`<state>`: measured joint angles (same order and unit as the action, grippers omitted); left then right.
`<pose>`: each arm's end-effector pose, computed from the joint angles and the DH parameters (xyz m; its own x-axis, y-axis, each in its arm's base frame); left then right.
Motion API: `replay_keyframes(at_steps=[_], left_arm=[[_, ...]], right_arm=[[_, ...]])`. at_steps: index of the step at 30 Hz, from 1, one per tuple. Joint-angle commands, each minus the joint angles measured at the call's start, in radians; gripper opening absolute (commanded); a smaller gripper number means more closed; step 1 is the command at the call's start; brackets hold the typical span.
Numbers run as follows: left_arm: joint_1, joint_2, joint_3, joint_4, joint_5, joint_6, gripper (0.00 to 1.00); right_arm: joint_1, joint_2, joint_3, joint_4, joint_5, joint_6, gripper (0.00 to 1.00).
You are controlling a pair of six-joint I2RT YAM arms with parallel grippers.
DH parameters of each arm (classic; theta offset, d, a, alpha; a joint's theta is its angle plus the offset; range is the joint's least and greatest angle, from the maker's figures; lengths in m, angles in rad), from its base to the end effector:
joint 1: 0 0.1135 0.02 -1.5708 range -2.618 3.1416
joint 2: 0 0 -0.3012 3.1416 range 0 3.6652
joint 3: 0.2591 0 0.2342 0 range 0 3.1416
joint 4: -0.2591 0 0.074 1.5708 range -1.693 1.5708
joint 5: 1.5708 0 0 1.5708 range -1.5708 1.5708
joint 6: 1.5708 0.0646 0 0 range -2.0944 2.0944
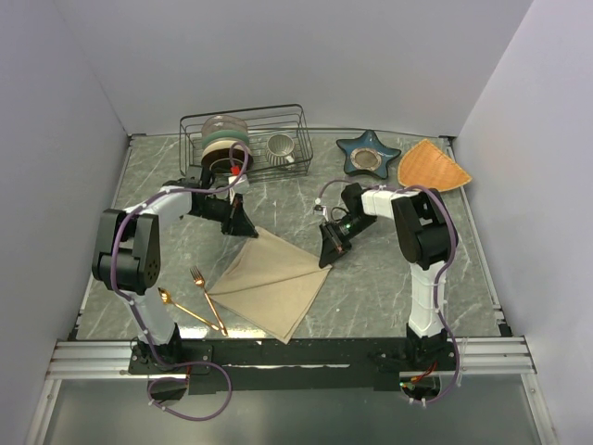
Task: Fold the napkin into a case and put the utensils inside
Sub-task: Turn over the upper triangle folded napkin at the center of the board.
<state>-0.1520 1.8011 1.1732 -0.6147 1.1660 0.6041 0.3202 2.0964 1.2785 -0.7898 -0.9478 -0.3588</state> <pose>0.3264 -0.1101 0.2282 -0.5699 0.3136 -0.7595 0.8216 0.2020 -0.5330 0.3305 0.1649 0.1383 -0.8336 -0.4923 -0.2504 -0.4784 0.4169 0.7728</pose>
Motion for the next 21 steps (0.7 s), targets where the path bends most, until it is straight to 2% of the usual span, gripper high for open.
replay_keyframes(at_steps=[1,6,15,18,21], left_arm=[[0.019,-0.039,0.083,-0.081,0.038,0.124,0.01],[0.019,-0.040,0.195,-0.238,-0.017,0.253,0.01],[0.019,-0.078,0.468,-0.212,-0.126,0.396,0.01],[0.019,-0.140,0.476,-0.168,-0.114,0.484,0.01],[0.012,-0.216,0.375,-0.088,-0.101,0.552,0.01]], right_arm=[[-0.004,-0.099,-0.031,-0.019,0.079,-0.042,0.00],[-0.010,-0.271,0.005,0.006,0.231,-0.046,0.00],[-0.047,-0.430,0.276,0.086,0.585,-0.169,0.00],[-0.053,-0.484,0.306,0.173,0.644,-0.238,0.00],[-0.050,-0.570,0.208,0.302,0.679,-0.307,0.00]])
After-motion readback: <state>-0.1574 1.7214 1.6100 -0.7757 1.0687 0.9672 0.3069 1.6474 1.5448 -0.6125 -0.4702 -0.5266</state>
